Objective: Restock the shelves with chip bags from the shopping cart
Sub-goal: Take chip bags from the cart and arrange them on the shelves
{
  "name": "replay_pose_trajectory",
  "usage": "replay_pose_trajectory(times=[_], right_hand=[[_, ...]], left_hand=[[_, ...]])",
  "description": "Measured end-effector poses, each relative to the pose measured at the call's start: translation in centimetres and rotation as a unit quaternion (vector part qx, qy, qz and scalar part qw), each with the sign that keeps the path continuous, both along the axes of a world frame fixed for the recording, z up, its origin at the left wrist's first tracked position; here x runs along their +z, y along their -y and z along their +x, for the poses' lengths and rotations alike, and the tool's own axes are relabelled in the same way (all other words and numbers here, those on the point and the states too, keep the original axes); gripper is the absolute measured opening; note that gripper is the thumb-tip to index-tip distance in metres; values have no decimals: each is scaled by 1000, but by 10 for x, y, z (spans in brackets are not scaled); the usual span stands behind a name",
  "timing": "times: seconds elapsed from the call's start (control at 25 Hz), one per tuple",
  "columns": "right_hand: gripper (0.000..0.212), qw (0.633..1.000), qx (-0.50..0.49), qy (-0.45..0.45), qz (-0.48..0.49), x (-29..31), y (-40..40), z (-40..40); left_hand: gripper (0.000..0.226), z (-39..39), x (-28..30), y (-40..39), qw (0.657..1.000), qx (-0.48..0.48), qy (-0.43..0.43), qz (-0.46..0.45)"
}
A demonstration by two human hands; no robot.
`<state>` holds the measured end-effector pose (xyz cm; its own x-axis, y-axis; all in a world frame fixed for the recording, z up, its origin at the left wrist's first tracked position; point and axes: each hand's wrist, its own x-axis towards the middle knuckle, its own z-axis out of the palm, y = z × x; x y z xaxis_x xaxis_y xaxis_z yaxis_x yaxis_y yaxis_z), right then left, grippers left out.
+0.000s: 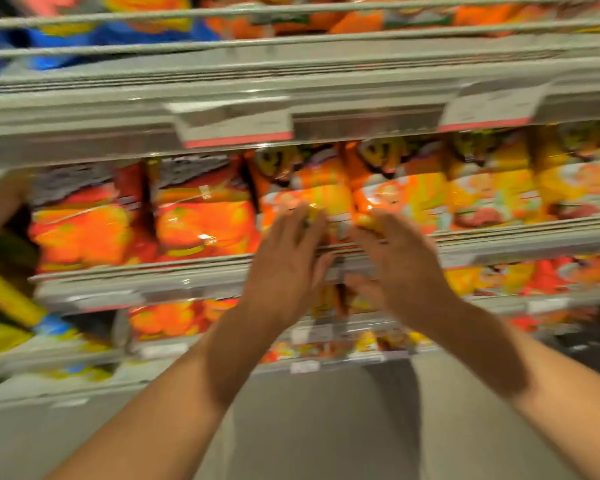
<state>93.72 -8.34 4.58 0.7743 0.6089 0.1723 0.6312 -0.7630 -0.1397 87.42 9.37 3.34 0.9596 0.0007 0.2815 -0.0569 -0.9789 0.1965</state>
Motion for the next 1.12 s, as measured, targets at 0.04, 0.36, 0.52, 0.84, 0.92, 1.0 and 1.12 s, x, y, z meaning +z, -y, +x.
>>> replay_pose_trajectory(times=[0.04,0.36,0.52,0.84,0.92,1.0,1.12], right_hand=[[71,1000,12,-9,15,1,-4,-6],[85,999,-25,-19,-35,-17,-39,-19],[92,989,-56,-15,-135,-19,-45,-12],[89,981,-2,-131,-145,21,-25,-23],[84,984,25,-141,-101,30,-13,-25],[85,986,37,-155,-54,31,1,-23],[88,989,38,-140,-7,25,44,-21]], left_hand=[[62,-9,4,-10,1000,0,5,-8],[76,-60,-15,-85,980,167,-89,68],[83,-63,-18,-89,977,146,-131,89],[78,-75,15,-64,978,156,-137,-4],[77,-76,22,-43,976,167,-140,-15],[76,-73,27,-19,974,173,-144,-19],[72,-70,39,27,973,181,-134,-58]])
